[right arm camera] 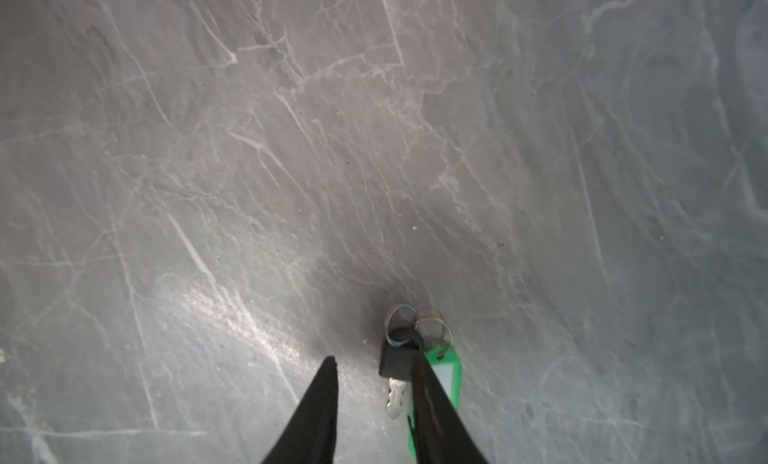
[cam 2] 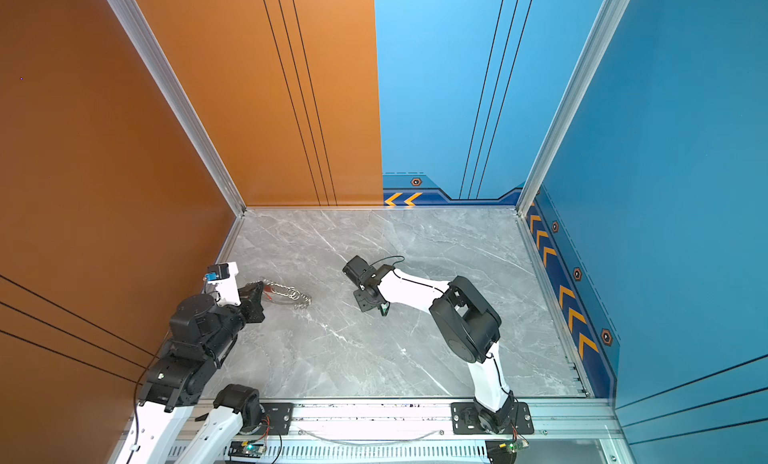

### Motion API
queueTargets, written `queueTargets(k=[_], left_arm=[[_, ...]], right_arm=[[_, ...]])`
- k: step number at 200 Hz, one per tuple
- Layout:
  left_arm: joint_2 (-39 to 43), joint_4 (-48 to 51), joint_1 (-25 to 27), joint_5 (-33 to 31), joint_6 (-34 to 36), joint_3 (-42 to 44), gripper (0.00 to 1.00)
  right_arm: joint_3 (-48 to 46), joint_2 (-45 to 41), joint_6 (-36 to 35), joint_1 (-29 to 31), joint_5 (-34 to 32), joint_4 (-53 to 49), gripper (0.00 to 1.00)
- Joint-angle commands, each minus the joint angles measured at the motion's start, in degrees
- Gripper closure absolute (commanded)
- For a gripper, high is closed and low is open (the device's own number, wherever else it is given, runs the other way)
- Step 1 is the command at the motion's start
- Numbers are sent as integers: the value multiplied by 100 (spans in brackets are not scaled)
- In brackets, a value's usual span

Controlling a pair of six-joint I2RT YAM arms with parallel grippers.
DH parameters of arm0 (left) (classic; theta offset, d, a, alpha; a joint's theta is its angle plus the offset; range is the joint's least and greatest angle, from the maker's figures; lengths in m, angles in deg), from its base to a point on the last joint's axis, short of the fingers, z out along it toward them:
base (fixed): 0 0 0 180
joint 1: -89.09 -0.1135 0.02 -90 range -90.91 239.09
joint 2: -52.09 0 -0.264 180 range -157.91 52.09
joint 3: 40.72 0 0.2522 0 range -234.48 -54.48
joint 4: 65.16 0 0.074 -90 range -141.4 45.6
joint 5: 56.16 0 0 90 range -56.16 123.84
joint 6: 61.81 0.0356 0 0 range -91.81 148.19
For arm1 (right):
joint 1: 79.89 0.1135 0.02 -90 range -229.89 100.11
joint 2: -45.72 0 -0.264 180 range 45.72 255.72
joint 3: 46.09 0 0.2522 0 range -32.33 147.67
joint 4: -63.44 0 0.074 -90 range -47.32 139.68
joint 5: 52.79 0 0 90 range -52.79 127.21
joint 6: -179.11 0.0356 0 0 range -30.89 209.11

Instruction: Put the keys on the keyring

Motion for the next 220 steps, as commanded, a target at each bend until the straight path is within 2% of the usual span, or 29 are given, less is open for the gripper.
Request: queueTargets(k=[1, 110, 153, 220], left_arm=[[13, -340, -43, 125, -41, 7, 100], [39, -359, -40, 143, -58, 17, 100], [39, -367, -41, 159, -67, 20, 100], [23, -381, -39, 162, -76, 24, 100]], right_arm=[[205, 155, -33, 29, 57, -140, 69], [440, 600, -152, 35, -647, -368, 80], [394, 449, -209, 55, -756, -413, 87], [186, -38, -214, 29, -1057, -474, 90]])
